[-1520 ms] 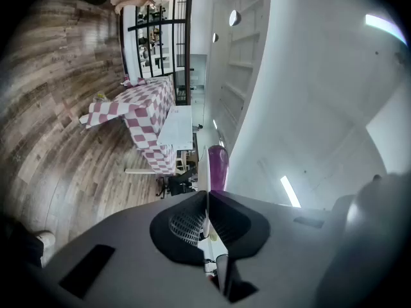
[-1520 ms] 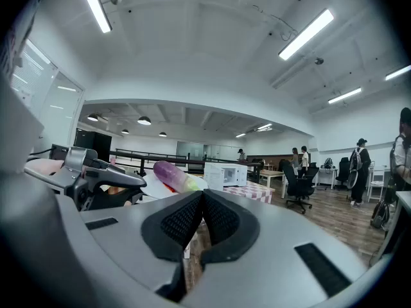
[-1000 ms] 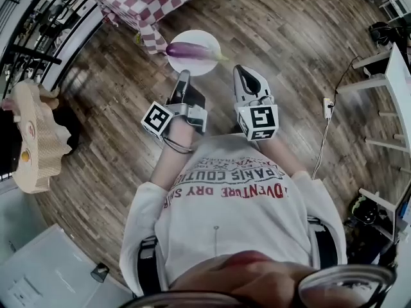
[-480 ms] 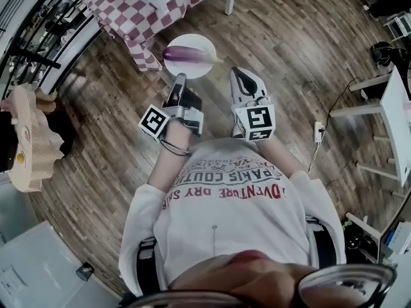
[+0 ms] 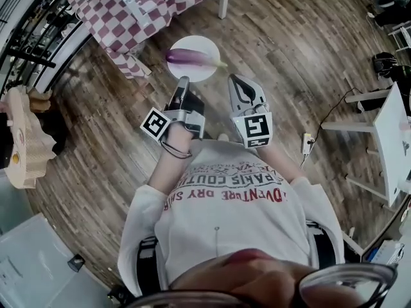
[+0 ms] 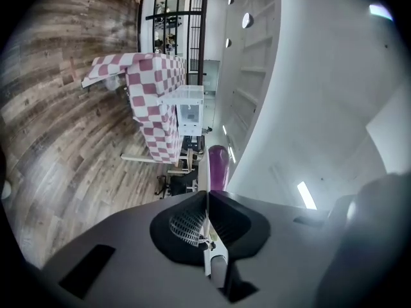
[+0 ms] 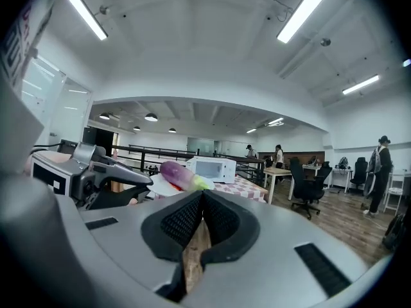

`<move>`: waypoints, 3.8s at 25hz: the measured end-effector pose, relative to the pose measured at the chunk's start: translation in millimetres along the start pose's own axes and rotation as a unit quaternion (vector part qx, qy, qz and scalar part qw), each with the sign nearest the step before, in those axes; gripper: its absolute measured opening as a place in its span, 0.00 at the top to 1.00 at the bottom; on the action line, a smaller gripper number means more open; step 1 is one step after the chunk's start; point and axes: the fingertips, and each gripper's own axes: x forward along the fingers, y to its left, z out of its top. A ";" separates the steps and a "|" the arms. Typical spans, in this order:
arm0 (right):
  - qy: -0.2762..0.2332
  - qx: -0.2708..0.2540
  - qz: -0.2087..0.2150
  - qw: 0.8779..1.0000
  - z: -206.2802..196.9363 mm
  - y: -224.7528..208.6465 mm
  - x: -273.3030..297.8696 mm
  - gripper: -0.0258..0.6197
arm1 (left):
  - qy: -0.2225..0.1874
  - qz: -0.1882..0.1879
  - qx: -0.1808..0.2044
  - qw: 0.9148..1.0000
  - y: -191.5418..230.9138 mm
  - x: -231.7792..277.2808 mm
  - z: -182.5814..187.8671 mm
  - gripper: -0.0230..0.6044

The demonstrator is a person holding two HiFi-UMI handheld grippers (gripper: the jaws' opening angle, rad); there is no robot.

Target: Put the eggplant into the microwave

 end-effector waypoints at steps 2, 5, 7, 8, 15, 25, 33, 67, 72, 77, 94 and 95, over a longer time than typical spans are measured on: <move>0.002 0.013 0.001 1.000 -3.3 -15.4 5.0 0.92 | 0.004 0.006 -0.003 1.000 3.6 17.1 -8.1 0.91; 0.008 0.029 -0.004 1.000 -13.3 -36.5 17.1 0.92 | 0.009 0.019 -0.001 1.000 13.5 42.1 -10.9 0.91; 0.010 0.036 -0.011 0.999 -17.7 -52.7 33.2 0.92 | 0.017 0.019 -0.005 1.000 18.4 65.9 -8.2 0.91; 0.009 0.039 -0.014 0.999 -18.9 -60.3 42.8 0.92 | 0.022 0.016 -0.006 1.000 19.7 79.4 -6.4 0.91; 0.006 0.031 -0.038 0.999 -5.5 -119.3 136.0 0.92 | 0.042 0.009 -0.014 0.999 25.7 194.1 26.4 0.91; -0.002 0.028 -0.046 0.999 24.1 -184.1 304.3 0.92 | 0.050 0.003 0.000 0.999 26.0 352.4 120.8 0.91; 0.001 0.029 -0.022 0.999 34.0 -194.0 400.6 0.92 | 0.022 0.020 0.006 1.000 37.7 404.9 190.6 0.91; 0.027 -0.017 0.325 0.945 20.8 -260.6 776.1 0.92 | -0.307 0.065 0.003 0.950 93.0 584.4 371.9 0.91; 0.046 -0.010 0.347 0.937 5.3 -240.5 802.6 0.92 | -0.340 0.079 -0.011 0.937 110.0 580.2 393.7 0.91; 0.050 -0.022 0.364 0.930 -4.3 -213.7 829.7 0.92 | -0.366 0.088 -0.017 0.926 125.3 578.4 432.2 0.91; 0.116 -0.013 0.365 0.924 -37.1 -157.1 899.2 0.92 | -0.384 0.131 -0.052 0.912 195.9 590.0 509.7 0.91; 0.119 -0.012 0.365 0.923 -38.7 -156.0 900.1 0.92 | -0.386 0.133 -0.055 0.911 198.9 591.7 513.2 0.91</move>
